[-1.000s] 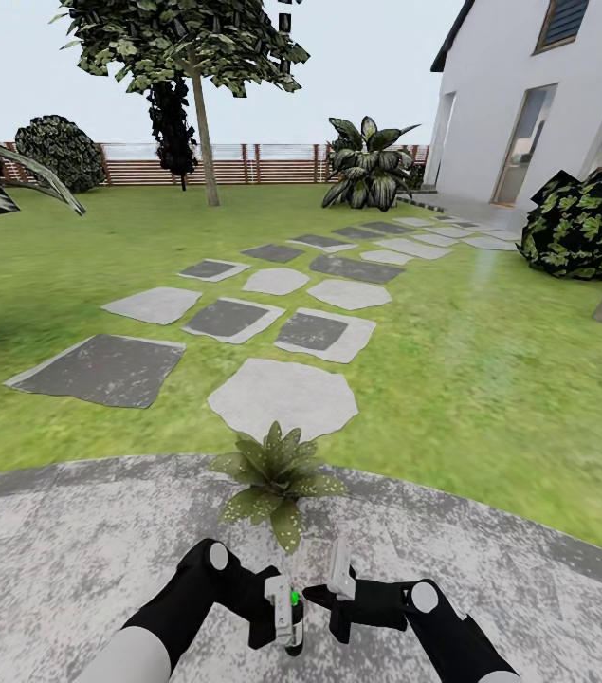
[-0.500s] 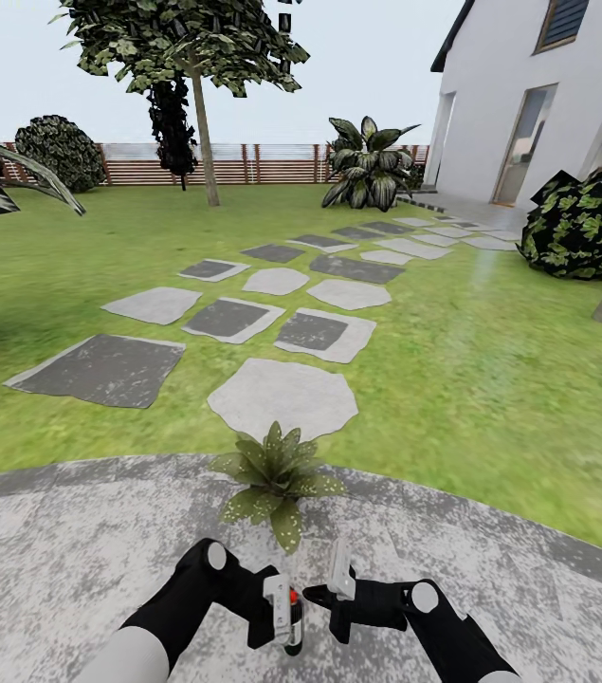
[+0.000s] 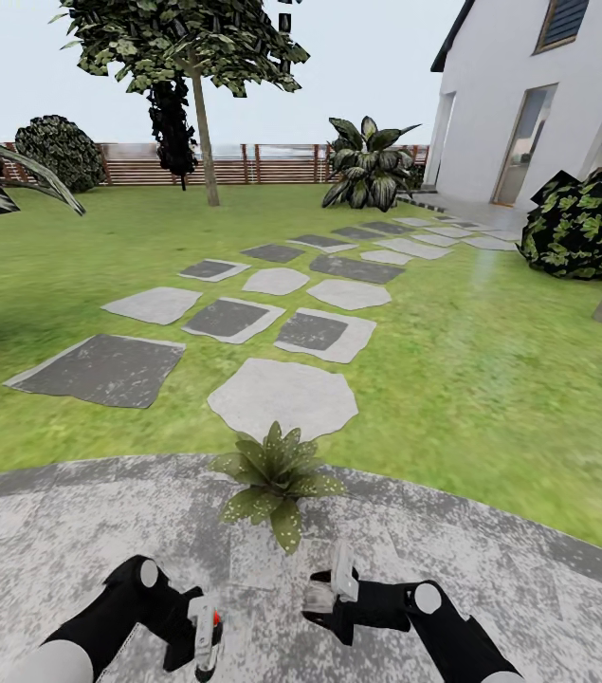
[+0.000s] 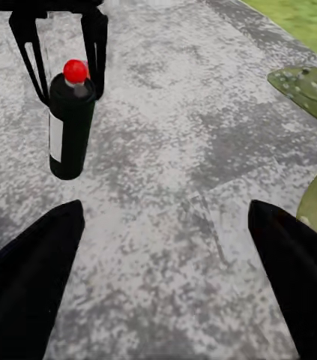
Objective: Pick up the pesticide atomizer in the garden and spray insectifuge to fully cover both potted plants in the garden.
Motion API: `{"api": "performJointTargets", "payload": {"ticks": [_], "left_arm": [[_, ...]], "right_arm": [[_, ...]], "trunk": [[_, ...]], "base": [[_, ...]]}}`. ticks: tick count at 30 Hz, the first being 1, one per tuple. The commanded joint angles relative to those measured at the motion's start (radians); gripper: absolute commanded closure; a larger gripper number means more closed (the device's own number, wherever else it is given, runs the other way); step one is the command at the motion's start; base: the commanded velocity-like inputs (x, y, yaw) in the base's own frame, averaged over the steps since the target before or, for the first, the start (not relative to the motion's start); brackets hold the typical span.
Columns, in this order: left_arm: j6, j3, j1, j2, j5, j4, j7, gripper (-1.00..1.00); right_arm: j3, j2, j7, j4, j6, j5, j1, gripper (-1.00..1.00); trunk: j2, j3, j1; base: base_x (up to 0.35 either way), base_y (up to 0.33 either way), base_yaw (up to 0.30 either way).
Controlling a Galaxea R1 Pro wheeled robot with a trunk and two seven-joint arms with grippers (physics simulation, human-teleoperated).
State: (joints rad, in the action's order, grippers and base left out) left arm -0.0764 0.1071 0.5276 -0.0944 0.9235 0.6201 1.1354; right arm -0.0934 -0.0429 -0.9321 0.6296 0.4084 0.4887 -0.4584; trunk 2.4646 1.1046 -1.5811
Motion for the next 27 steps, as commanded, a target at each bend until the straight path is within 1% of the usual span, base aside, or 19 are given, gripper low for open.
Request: {"api": "performJointTargets", "payload": {"ticks": [1,3,6,8,9,10,12,13,15,16,17,19,20,21,22,23,24,25,27], "left_arm": [[-0.008,0.002,-0.010,-0.027,0.000,-0.005,0.000,1.00],[-0.007,0.002,-0.019,-0.065,-0.004,-0.015,-0.012,1.00],[-0.004,-0.004,-0.025,-0.084,-0.012,-0.046,-0.079,1.00],[-0.003,-0.055,-0.026,-0.084,-0.045,-0.092,-0.177,1.00],[-0.003,-0.093,-0.026,-0.081,-0.071,-0.123,-0.234,1.00],[-0.005,-0.139,-0.026,-0.077,-0.109,-0.171,-0.315,1.00],[-0.007,-0.183,-0.026,-0.074,-0.173,-0.250,-0.434,1.00],[-0.007,-0.192,-0.026,-0.073,-0.202,-0.274,-0.478,1.00],[-0.009,-0.202,-0.026,-0.069,-0.309,-0.318,-0.586,1.00],[-0.025,-0.204,-0.028,-0.068,-0.396,-0.339,-0.646,1.00],[-0.049,-0.205,-0.034,-0.067,-0.461,-0.352,-0.685,1.00],[-0.162,-0.206,-0.074,-0.067,-0.647,-0.372,-0.806,1.00],[-0.197,-0.206,-0.090,-0.066,-0.696,-0.374,-0.846,1.00],[-0.238,-0.205,-0.113,-0.066,-0.746,-0.376,-0.905,1.00],[-0.256,-0.205,-0.125,-0.066,-0.767,-0.377,-0.942,1.00],[-0.272,-0.205,-0.137,-0.065,-0.787,-0.380,-0.991,1.00],[-0.278,-0.205,-0.142,-0.065,-0.795,-0.386,-1.015,1.00],[-0.283,-0.205,-0.146,-0.065,-0.802,-0.406,-1.039,1.00],[-0.288,-0.204,-0.149,-0.059,-0.806,-0.458,-1.057,1.00]], "right_arm": [[0.001,0.003,0.000,0.000,0.004,0.008,0.000,-1.00],[0.001,0.011,0.004,-0.002,0.005,0.008,0.000,-1.00],[0.003,0.020,0.038,-0.018,0.007,0.016,0.000,-1.00],[0.005,0.053,0.117,-0.069,0.009,0.019,0.001,-1.00],[0.006,0.068,0.162,-0.111,0.010,0.019,0.001,-1.00],[0.006,0.086,0.224,-0.188,0.010,0.018,0.001,-1.00],[0.010,0.100,0.330,-0.330,0.012,0.015,0.002,-1.00],[0.011,0.105,0.381,-0.377,0.014,0.013,0.002,-1.00],[0.013,0.120,0.541,-0.467,0.030,0.009,0.003,-1.00],[0.013,0.126,0.649,-0.508,0.056,0.002,0.005,-1.00],[0.013,0.126,0.719,-0.532,0.080,-0.006,0.006,-1.00],[0.013,0.123,0.912,-0.581,0.158,-0.054,0.009,-1.00],[0.013,0.123,0.961,-0.588,0.179,-0.079,0.014,-1.00],[0.013,0.123,1.013,-0.593,0.203,-0.128,0.025,-1.00],[0.013,0.123,1.036,-0.595,0.215,-0.169,0.031,-1.00],[0.014,0.123,1.055,-0.598,0.227,-0.244,0.037,-1.00],[0.014,0.123,1.063,-0.599,0.232,-0.292,0.039,-1.00],[0.014,0.124,1.069,-0.600,0.235,-0.361,0.042,-1.00],[0.012,0.130,1.074,-0.601,0.237,-0.456,0.045,-1.00]], "trunk": [[0.000,0.001,0.000],[0.000,0.001,0.000],[0.000,0.001,0.000],[0.000,0.001,0.000],[0.000,0.001,0.000],[0.000,0.001,0.000],[0.000,0.001,0.000],[0.000,0.001,0.000],[0.000,0.001,0.000],[0.000,0.001,0.000],[0.000,0.001,0.000],[0.000,0.001,0.000],[0.000,0.001,0.000],[0.000,0.001,0.000],[0.000,0.001,0.000],[0.000,0.001,0.000],[0.000,0.001,0.000],[0.000,0.001,0.000],[0.000,0.001,0.000]], "base": [[0.000,0.000,0.000],[0.000,0.000,0.000],[0.000,0.000,0.000],[0.000,0.000,0.000],[0.000,0.000,0.000],[0.000,0.000,0.000],[0.000,0.000,0.000],[0.000,0.000,0.000],[0.000,0.000,0.000],[0.000,0.000,0.000],[0.000,0.000,0.000],[0.000,0.000,0.000],[0.000,0.000,0.000],[0.000,0.000,0.000],[0.000,0.000,0.000],[0.000,0.000,0.000],[0.000,0.000,0.000],[0.000,0.000,0.000],[0.000,0.000,0.000]]}}
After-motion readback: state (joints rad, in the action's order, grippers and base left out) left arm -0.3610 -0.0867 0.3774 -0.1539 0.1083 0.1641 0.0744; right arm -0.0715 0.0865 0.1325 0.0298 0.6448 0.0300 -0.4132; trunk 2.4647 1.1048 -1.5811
